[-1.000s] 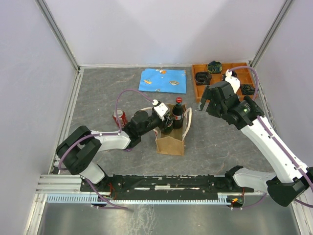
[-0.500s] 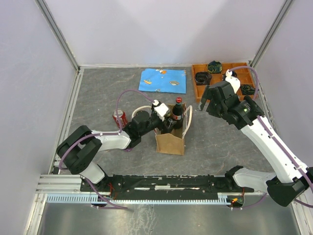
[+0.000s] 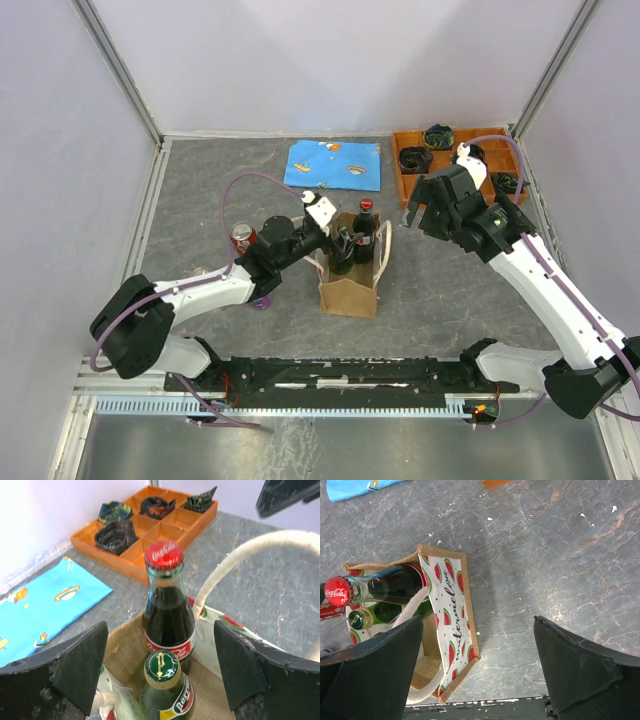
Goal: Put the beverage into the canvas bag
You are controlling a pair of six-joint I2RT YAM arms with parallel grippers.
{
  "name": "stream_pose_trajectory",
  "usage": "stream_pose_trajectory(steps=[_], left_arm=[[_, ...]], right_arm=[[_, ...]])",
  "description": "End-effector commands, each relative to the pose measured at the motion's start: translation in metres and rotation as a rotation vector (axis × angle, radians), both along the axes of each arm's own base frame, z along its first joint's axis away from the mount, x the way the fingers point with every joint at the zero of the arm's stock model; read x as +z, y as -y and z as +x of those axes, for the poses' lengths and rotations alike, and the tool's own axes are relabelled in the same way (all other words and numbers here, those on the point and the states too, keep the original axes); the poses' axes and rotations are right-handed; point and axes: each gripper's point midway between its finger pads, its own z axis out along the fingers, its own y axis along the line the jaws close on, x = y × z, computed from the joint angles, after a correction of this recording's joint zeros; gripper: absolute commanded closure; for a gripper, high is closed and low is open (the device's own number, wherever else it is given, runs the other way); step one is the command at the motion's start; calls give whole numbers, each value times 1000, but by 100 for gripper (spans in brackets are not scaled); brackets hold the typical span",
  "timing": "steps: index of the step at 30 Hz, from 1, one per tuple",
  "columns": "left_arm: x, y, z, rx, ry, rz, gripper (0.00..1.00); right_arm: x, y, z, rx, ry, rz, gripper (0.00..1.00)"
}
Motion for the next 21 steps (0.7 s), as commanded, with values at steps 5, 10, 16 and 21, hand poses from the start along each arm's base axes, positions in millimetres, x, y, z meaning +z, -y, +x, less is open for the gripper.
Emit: stream_pose_trajectory(steps=[5,10,16,21], left_arm=[[106,-21,3,108,61,-189,8],[157,-76,25,291,38,-254,10],[133,-163,72,549,-235,-178,12],[85,-202,83,660,-409,58,10]], right_arm=[[4,-2,4,-1,25,19,1],[6,1,2,-5,42,21,1],[4,-2,2,3,48,35,1],[1,-7,4,18,40,49,1]])
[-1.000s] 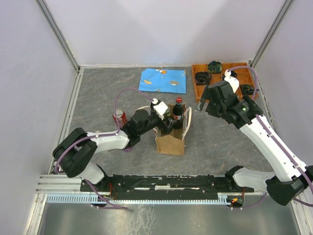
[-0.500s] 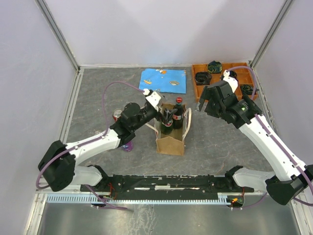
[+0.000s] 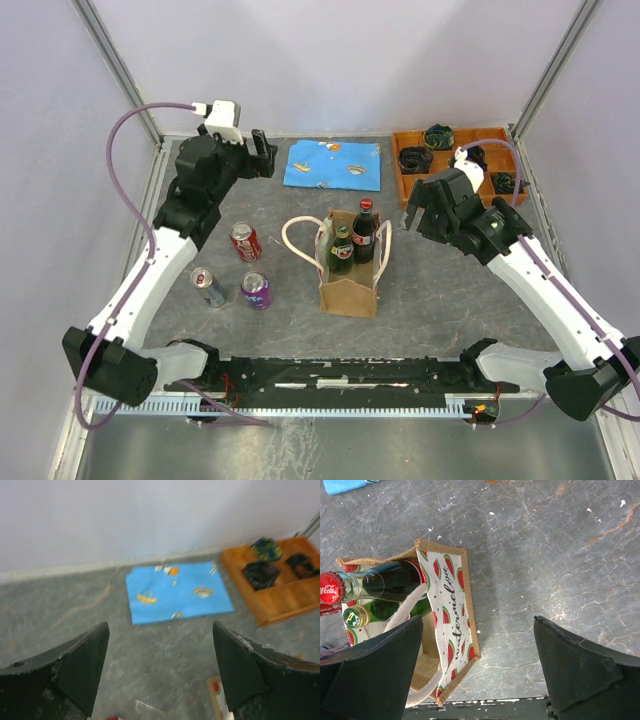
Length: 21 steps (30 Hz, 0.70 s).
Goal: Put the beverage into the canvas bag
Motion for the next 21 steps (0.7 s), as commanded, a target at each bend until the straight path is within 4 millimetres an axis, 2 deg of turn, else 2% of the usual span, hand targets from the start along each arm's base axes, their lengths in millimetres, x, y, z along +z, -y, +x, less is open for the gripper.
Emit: stream_pose_trajectory(steps=[1,8,16,21], left_arm=[[-78,-22,-7,51,-374,145,9],[-133,-41,-11,100,-667,274,5],[-180,-58,-22,97,-889,308,3],[-201,-65,-28,95,-947,341,2]], right_arm=[[11,-6,6,11,49,43,1],[5,-10,6,28,25,45,1],[1,-9,2,38,3,35,1],[-1,-7,-1,37,-9,32,1]])
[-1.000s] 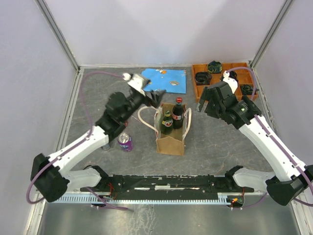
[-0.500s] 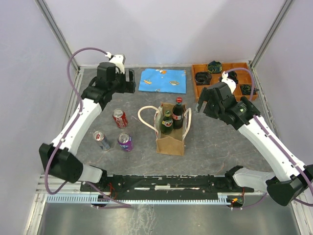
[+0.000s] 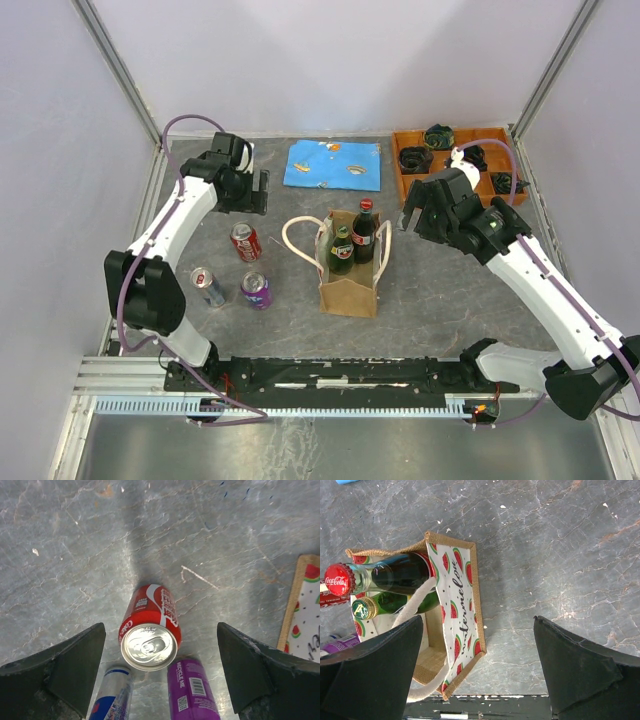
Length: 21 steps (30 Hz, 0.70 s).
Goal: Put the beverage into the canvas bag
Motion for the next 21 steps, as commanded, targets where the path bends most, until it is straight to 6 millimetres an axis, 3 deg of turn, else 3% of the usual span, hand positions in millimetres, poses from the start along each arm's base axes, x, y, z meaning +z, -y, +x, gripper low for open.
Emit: stream_pose_trajectory(steps=[1,15,21], left_arm=[[-4,-5,-7,-43,-42,21,2],[-51,-10,-35,-64,-197,47,2],[-59,-11,-37,-62,-213,53,9]], right_arm=[[1,4,-1,-1,5,-5,1],[-3,6,-6,-4,-11,-2,1],[-4,10,-11,-13,-12,-2,1]])
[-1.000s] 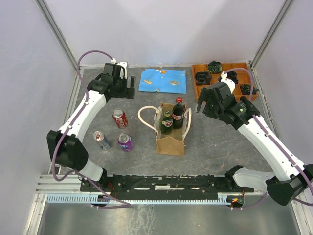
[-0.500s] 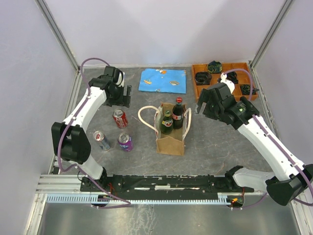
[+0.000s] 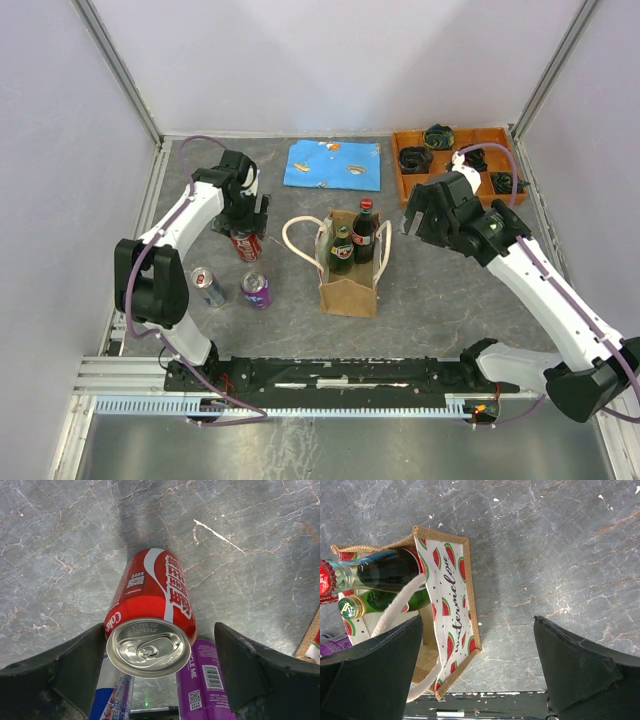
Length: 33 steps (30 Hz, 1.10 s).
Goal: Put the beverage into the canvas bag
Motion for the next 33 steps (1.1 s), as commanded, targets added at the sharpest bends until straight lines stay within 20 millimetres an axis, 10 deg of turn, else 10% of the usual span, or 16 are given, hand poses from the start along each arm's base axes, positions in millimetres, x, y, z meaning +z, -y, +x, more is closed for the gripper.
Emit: stream_pose_trajectory(steps=[1,12,24,33], left_arm=[[-1,-1,1,-38,6,3,11],[15,2,6,-43,52,-19,86],[206,52,79,-214,598,-259,97],[347,137,40,-533,968,-595,97]], right_arm=[[5,7,-8,-9,12,4,1],[3,13,-14,-27,16,8,1],[0,7,-9,-18,18,21,1],[-1,2,-4,-8,14,26,1]])
